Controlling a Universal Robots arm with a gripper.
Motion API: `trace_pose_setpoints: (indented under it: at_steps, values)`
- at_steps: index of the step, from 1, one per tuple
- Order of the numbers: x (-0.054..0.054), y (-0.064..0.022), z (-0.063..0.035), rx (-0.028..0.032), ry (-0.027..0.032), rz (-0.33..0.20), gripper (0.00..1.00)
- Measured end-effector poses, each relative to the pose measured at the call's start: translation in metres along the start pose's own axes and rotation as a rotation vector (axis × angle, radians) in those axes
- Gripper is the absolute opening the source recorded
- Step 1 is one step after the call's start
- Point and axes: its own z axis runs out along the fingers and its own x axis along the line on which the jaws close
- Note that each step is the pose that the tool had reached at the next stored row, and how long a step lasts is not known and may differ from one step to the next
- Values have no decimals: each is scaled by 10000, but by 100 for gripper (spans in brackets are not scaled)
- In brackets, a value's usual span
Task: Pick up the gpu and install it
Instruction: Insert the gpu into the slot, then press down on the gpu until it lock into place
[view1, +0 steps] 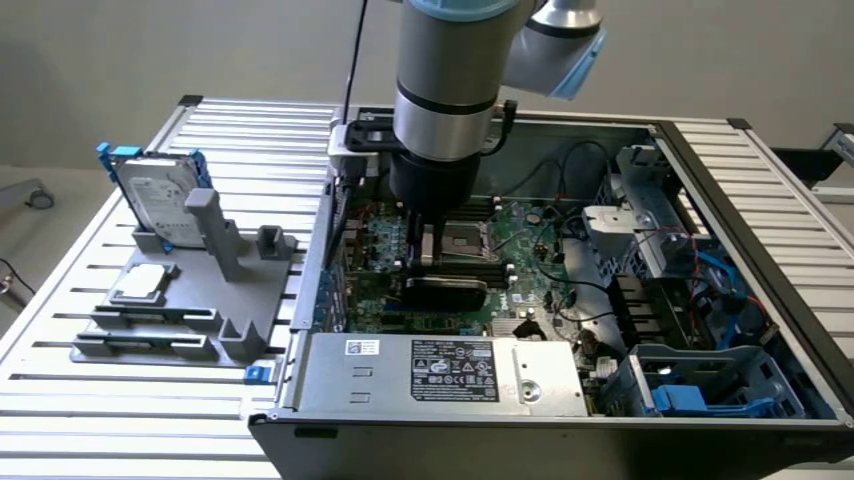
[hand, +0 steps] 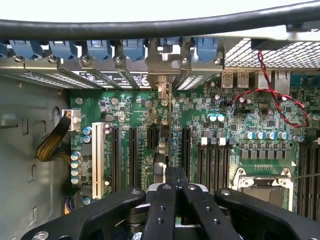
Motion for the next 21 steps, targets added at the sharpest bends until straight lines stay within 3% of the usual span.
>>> trace_pose_setpoints:
  at_steps: [4, 8, 10, 21]
  values:
    - [-5, 1, -18, 6, -33, -1, 11]
    - [-7, 19, -187, -12, -11, 0, 11]
    - [-8, 47, -222, -14, -8, -1, 11]
    - [-9, 292, -229, -101, 4, 3, 11]
